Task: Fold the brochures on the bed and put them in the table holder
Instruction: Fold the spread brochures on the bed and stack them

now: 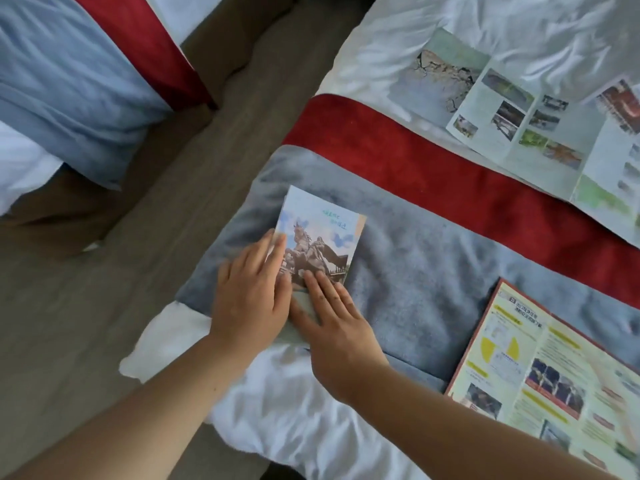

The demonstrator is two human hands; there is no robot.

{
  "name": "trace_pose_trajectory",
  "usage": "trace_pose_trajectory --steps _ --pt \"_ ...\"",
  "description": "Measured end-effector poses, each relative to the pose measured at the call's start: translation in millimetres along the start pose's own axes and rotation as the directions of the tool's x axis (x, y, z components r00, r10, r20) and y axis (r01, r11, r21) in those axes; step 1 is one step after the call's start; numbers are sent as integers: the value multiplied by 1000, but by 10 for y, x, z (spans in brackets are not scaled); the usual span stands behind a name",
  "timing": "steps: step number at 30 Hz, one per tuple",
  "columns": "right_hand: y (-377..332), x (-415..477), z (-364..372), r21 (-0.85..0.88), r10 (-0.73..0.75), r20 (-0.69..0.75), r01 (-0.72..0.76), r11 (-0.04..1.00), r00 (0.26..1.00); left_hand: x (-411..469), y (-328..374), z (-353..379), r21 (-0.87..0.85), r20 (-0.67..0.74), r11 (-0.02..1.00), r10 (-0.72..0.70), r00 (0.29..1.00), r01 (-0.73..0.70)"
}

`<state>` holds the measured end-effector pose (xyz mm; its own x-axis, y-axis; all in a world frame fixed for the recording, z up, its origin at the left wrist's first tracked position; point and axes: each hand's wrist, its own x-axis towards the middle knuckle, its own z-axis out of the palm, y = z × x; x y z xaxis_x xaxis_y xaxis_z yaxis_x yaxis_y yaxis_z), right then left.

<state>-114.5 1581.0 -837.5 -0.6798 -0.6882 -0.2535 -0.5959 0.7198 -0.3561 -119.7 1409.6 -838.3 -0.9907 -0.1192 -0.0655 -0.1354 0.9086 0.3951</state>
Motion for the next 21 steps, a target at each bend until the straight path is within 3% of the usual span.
trace_pose_trajectory --steps 9,12,15,18,21 --pt "19 -142 146 16 20 45 -21 1000 999 -173 -45 179 -7 89 999 -33 995 34" --pt "47 -114 125 43 27 34 -29 999 999 -148 -6 201 -91 79 992 -83 993 90" --pt "26 35 88 172 198 -24 -191 966 980 -73 44 210 -211 59 969 -115 992 125" --pt "-19 205 58 362 429 -12 -396 844 903 31 111 220 -303 59 924 -224 973 231" --pt "-55 278 62 390 470 2 -433 813 883 99 164 237 -311 56 919 -237 970 243"
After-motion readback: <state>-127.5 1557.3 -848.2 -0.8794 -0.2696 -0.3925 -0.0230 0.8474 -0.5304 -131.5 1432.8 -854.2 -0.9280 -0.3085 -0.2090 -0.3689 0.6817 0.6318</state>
